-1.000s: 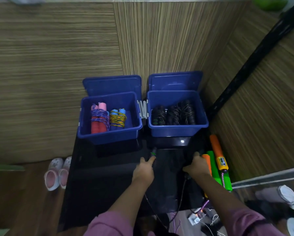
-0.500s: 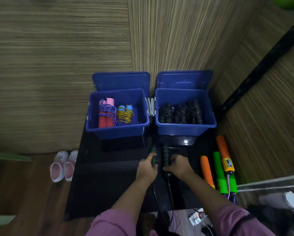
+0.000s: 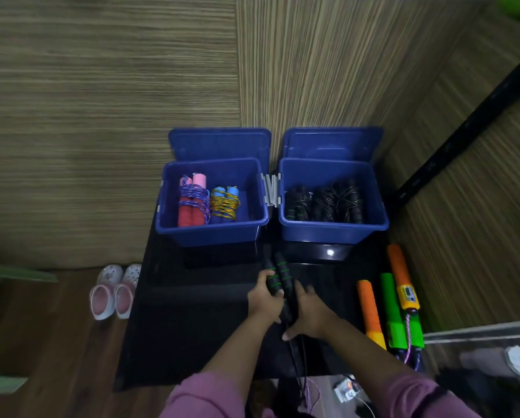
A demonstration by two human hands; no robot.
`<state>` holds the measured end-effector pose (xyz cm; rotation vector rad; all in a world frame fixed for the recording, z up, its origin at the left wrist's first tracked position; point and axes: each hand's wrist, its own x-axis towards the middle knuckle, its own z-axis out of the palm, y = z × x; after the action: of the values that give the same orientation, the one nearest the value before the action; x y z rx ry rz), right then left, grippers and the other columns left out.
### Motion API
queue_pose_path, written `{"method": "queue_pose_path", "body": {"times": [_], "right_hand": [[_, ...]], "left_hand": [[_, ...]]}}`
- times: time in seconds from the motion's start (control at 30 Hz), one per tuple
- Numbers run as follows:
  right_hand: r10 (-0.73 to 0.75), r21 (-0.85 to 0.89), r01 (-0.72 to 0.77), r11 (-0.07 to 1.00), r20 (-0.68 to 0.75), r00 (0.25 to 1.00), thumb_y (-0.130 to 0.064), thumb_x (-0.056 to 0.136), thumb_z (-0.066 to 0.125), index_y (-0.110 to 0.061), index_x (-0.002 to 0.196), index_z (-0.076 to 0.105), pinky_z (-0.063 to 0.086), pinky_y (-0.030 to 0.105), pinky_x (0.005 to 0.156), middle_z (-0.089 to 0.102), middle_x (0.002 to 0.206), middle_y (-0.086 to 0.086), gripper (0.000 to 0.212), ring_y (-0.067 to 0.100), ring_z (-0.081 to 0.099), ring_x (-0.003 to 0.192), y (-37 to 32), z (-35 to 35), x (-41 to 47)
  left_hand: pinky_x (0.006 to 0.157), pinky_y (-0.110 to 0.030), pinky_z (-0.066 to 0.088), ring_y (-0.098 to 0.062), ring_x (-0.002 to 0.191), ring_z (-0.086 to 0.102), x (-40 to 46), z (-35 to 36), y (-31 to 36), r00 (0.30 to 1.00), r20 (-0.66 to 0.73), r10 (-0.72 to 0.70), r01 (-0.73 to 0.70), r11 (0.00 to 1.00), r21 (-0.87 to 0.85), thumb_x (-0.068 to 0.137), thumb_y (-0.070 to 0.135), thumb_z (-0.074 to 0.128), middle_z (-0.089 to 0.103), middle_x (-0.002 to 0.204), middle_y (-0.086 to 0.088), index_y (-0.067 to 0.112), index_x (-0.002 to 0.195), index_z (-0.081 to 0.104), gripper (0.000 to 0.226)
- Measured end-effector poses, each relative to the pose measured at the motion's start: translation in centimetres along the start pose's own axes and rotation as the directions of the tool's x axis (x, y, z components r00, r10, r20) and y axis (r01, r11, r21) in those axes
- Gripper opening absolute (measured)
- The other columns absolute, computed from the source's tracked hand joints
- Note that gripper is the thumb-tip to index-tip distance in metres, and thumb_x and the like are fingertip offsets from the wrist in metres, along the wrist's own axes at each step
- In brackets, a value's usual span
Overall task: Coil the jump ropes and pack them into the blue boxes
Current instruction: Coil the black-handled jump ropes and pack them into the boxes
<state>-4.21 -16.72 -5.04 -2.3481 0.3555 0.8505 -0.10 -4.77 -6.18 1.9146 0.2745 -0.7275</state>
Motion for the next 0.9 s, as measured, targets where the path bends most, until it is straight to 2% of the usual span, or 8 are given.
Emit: {"method": "queue_pose_path", "body": {"times": [0.1,0.23,0.3,0.37,0.47,0.6,0.77,0.9], "right_hand": [[0.021,0.007,-0.021,1.000,-0.021,1.000,-0.015,0.062,0.083,-0.009,0.150,0.000,0.042,0.025,0.097,0.016,0.148,0.019,0.122,0.030,0.035,0.132,0.1,0.4,0.1],[0.019,0.042,-0.017,0.999,-0.037,0.999,-0.004,0.067,0.075,-0.010,0.150,0.011,0.041,0.021,0.091,0.026,0.142,0.015,0.105,0.028,0.038,0.128,0.6,-0.1,0.2],[-0.022,0.017,0.022,1.000,-0.020,1.000,-0.003,0.070,0.071,-0.015,0.150,0.016,0.039,0.017,0.092,0.028,0.140,0.015,0.097,0.028,0.038,0.130,0.9,-0.7,0.1],[-0.065,-0.019,0.066,0.998,0.041,0.997,-0.001,0.075,0.066,-0.020,0.151,0.016,0.032,0.013,0.096,0.025,0.145,0.015,0.093,0.029,0.030,0.138,0.9,-1.5,-0.2],[-0.109,-0.061,0.115,0.991,0.105,0.989,-0.005,0.081,0.063,-0.019,0.152,0.019,0.028,0.020,0.106,0.023,0.149,0.018,0.085,0.030,0.021,0.142,0.5,-2.9,-0.5],[-0.164,-0.025,0.166,0.986,0.069,0.984,-0.005,0.081,0.066,-0.008,0.140,0.042,0.038,0.021,0.102,0.044,0.134,0.011,0.063,0.023,0.046,0.125,-0.2,-5.0,-0.6],[-0.195,0.165,0.196,0.967,-0.023,0.980,-0.001,0.076,0.068,-0.006,0.119,0.059,0.050,0.021,0.084,0.063,0.107,0.002,0.045,0.016,0.060,0.100,-1.2,-8.3,0.0],[-0.180,0.243,0.214,0.946,-0.155,0.971,-0.011,0.081,0.069,-0.005,0.089,0.068,0.048,0.031,0.076,0.067,0.080,0.005,0.010,0.016,0.062,0.077,-3.0,-11.8,0.0]], "left_hand": [[0.052,-0.040,0.059,-0.027,0.084,0.066,0.5,0.1,-0.2,1.000,0.014,0.027,-0.027,1.000,0.007,0.092,0.013,0.057,0.061,0.104,-0.016,0.032,0.122,0.046,0.038],[0.085,-0.028,0.047,-0.022,0.098,0.057,0.3,-0.9,-0.5,0.976,0.050,0.213,-0.218,0.935,0.281,0.088,0.012,0.054,0.048,0.118,-0.010,0.025,0.135,0.040,0.051],[0.106,-0.036,0.036,-0.030,0.134,0.032,0.3,-1.9,-0.4,0.943,0.116,0.313,-0.316,0.724,0.613,0.079,0.014,0.057,0.018,0.147,-0.011,0.026,0.147,0.024,0.076],[0.118,-0.051,0.012,-0.026,0.147,-0.007,0.6,-2.8,-0.2,0.882,0.286,0.376,-0.425,0.369,0.826,0.075,0.015,0.061,-0.015,0.159,0.000,0.038,0.151,0.004,0.097],[0.114,-0.059,-0.010,-0.015,0.147,-0.014,1.3,-3.5,-0.4,0.802,0.521,0.291,-0.571,0.122,0.812,0.081,0.024,0.061,-0.010,0.161,0.004,0.040,0.151,0.002,0.092],[0.117,-0.051,-0.011,-0.019,0.139,0.028,1.0,-4.2,-0.9,0.815,0.481,0.323,-0.552,0.182,0.814,0.084,0.041,0.054,0.036,0.145,0.001,0.025,0.148,0.021,0.073],[0.097,-0.037,0.038,-0.020,0.116,0.047,0.4,-6.0,1.2,0.803,0.330,0.496,-0.502,0.266,0.823,0.084,0.052,0.048,0.047,0.127,0.003,0.031,0.143,0.023,0.067],[0.089,-0.036,0.045,-0.024,0.102,0.057,-0.5,-8.4,5.3,0.767,0.262,0.586,-0.538,0.364,0.760,0.086,0.059,0.046,0.055,0.115,0.003,0.039,0.134,0.022,0.057]]}}
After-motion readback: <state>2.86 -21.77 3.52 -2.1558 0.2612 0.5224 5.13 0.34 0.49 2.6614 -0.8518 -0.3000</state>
